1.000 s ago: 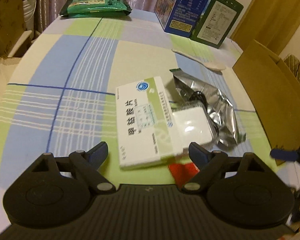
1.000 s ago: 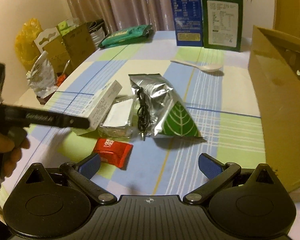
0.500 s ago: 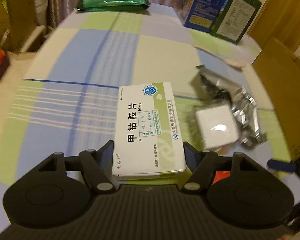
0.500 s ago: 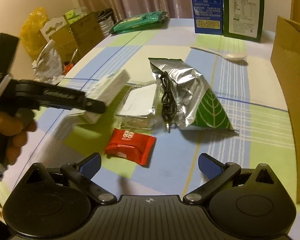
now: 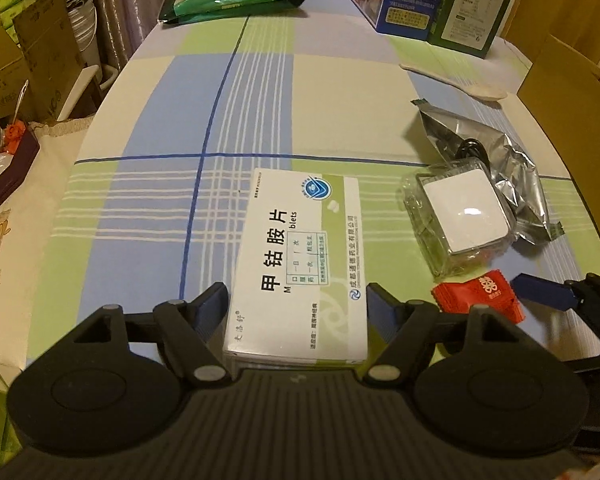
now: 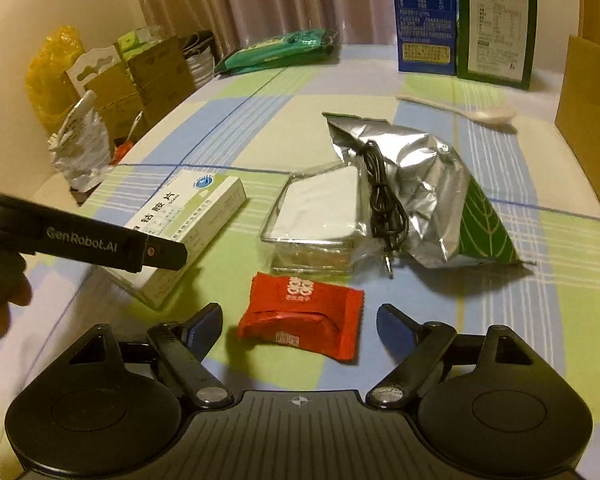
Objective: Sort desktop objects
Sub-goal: 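Grasp the red candy packet with the right tool while left holds the medicine box, then lift the red candy packet with the right tool while the left tool lifts the medicine box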
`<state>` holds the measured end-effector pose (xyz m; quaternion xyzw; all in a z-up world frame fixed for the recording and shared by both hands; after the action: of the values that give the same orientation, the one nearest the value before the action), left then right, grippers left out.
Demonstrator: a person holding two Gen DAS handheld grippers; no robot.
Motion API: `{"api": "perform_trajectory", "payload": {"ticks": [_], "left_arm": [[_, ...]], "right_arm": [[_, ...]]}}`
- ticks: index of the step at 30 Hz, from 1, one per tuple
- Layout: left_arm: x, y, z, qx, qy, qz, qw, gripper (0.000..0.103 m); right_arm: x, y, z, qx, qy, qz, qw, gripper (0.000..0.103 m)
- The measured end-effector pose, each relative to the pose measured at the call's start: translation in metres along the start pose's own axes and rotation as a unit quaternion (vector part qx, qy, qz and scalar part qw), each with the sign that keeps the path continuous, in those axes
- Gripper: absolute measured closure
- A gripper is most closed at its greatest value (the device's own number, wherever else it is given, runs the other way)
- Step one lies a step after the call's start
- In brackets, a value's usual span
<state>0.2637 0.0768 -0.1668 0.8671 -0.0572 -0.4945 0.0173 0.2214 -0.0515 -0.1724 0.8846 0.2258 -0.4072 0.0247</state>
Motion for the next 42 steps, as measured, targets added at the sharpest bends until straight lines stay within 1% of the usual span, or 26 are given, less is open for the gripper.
{"api": "perform_trajectory", "payload": {"ticks": [1,2,3,5,6,12,13,14,18,20,25,30,35,37,39,41,42], "left_arm": [[0.001,0.000,0.000,0.001,0.000,0.000,1.0000,0.032],[0.001,0.000,-0.001,0.002,0.000,0.000,1.0000,0.032],[0.001,0.000,-0.001,0.002,0.000,-0.001,1.0000,0.032],[0.003,0.000,-0.002,0.004,-0.001,-0.001,1.0000,0.032],[0.004,0.000,-0.002,0.006,-0.002,-0.002,1.0000,0.032],[0.010,0.003,-0.001,0.016,-0.008,-0.002,0.9998,0.032],[0.011,0.003,-0.001,0.019,-0.008,-0.003,0.9998,0.032],[0.011,0.004,-0.001,0.023,-0.006,-0.005,0.9997,0.032],[0.012,0.005,0.000,0.027,-0.001,-0.005,0.9996,0.032],[0.011,0.004,0.000,0.026,0.001,-0.005,0.9996,0.035],[0.004,0.009,0.010,0.026,-0.003,-0.002,0.9997,0.036],[-0.012,0.024,0.030,0.037,-0.010,-0.002,0.9993,0.036],[-0.034,0.053,0.059,0.043,0.000,0.012,0.9990,0.036],[-0.038,0.062,0.069,0.050,0.007,0.006,0.9987,0.036],[-0.039,0.071,0.075,0.058,0.016,0.005,0.9982,0.035],[-0.037,0.076,0.076,0.062,0.018,0.008,0.9979,0.028],[-0.036,0.077,0.075,0.065,0.021,0.009,0.9977,0.027]], "right_arm": [[0.001,-0.002,0.000,-0.004,0.006,0.006,1.000,0.023],[0.002,-0.004,0.000,-0.007,0.012,0.013,1.000,0.026],[0.003,-0.005,0.000,-0.012,0.017,0.020,1.000,0.033],[0.004,-0.007,0.000,-0.025,0.025,0.037,0.999,0.040],[0.004,-0.007,0.001,-0.031,0.028,0.043,0.998,0.042],[0.002,-0.005,0.003,-0.043,0.030,0.044,0.998,0.052],[0.001,-0.005,0.003,-0.046,0.031,0.044,0.998,0.060],[0.000,-0.006,0.004,-0.048,0.029,0.042,0.998,0.061],[-0.007,-0.003,0.009,-0.051,0.029,0.046,0.997,0.062],[-0.011,-0.001,0.012,-0.046,0.029,0.046,0.997,0.063],[-0.026,0.007,0.021,-0.029,0.022,0.050,0.998,0.064],[-0.049,0.019,0.033,-0.017,0.018,0.062,0.998,0.064],[-0.074,0.037,0.044,-0.007,0.019,0.085,0.996,0.064],[-0.084,0.045,0.049,-0.006,0.019,0.095,0.995,0.064],[-0.092,0.051,0.057,-0.002,0.017,0.103,0.995,0.064],[-0.095,0.055,0.062,0.000,0.012,0.107,0.994,0.063],[-0.095,0.055,0.064,-0.004,0.009,0.108,0.994,0.063]]}}
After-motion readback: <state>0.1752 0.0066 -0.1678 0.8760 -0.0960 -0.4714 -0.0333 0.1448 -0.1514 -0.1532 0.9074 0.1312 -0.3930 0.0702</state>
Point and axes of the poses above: each gripper's, at about its wrist camera, not at the fingertips, and x roughly the way its jaws point, y to its right, z to its underside, the point moved 9 cm from there along x, roughly the way its jaws point, and after that the axes turned 2 degrees about -x, right-handed, at the moved point
